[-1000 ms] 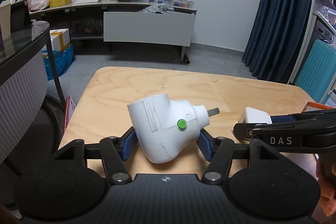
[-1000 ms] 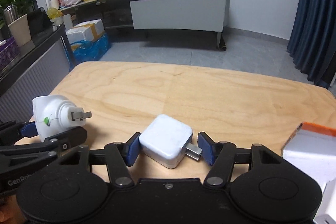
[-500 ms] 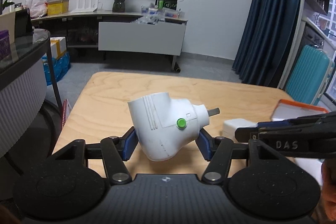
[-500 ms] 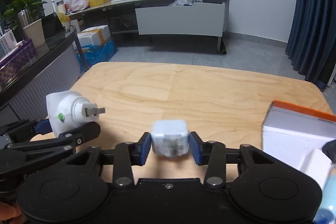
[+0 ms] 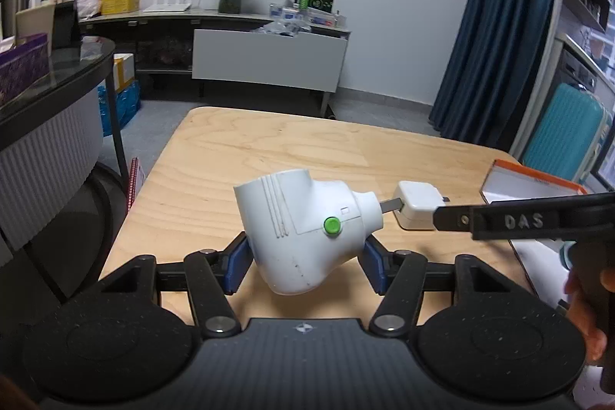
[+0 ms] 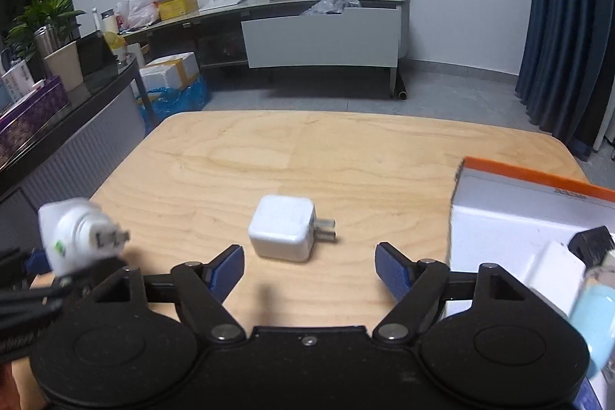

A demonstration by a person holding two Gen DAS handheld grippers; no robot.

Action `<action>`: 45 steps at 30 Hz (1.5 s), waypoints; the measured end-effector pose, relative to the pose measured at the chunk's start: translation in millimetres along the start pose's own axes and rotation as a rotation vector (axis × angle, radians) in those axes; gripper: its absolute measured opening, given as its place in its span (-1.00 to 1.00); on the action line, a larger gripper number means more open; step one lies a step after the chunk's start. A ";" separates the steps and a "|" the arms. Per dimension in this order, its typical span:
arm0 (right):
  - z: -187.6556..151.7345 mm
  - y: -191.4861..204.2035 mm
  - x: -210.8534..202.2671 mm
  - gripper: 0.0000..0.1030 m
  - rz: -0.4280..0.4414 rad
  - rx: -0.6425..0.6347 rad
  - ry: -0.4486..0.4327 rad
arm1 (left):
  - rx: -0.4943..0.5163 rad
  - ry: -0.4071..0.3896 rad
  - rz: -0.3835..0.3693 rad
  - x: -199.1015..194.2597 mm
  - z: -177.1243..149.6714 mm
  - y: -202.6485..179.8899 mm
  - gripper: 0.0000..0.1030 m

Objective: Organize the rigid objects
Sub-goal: 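Grasp the white diffuser plug with the left tool while the right tool grasps the white charger cube, then carry the diffuser plug and charger cube over the white box with both tools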

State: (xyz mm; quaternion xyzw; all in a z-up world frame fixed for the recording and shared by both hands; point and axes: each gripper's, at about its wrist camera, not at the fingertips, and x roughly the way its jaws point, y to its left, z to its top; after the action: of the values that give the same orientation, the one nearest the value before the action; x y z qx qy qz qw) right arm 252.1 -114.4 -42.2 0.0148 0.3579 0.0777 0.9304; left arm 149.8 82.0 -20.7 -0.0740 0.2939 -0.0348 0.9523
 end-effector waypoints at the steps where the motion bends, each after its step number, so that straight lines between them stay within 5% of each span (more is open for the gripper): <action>1: 2.1 2.0 7.0 0.80 0.003 0.006 0.011 | -0.008 -0.002 0.004 1.6 -0.4 1.7 0.17; 8: 4.4 17.7 43.7 0.77 -0.076 -0.003 0.021 | -0.015 -0.023 0.026 2.5 -2.4 8.0 0.17; 9: 4.7 17.7 42.3 0.42 -0.073 0.006 0.010 | -0.017 -0.023 0.029 2.2 -2.1 8.8 0.17; 13: 5.2 17.7 32.5 0.35 -0.060 0.007 0.008 | -0.020 -0.036 0.032 -2.1 -0.4 8.5 0.17; 29: -17.6 16.0 -101.0 0.35 -0.009 0.018 -0.127 | -0.001 -0.095 0.039 -61.8 5.7 -24.1 0.17; 45: -64.9 -5.9 -208.9 0.35 -0.048 0.029 -0.223 | 0.021 -0.109 0.037 -119.1 -3.4 -65.2 0.17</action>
State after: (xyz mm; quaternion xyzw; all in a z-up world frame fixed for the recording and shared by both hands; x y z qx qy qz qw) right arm 56.7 -154.5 47.6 0.0281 0.2534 0.0479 0.9658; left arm 48.2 30.4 53.1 -0.0606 0.2426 -0.0160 0.9681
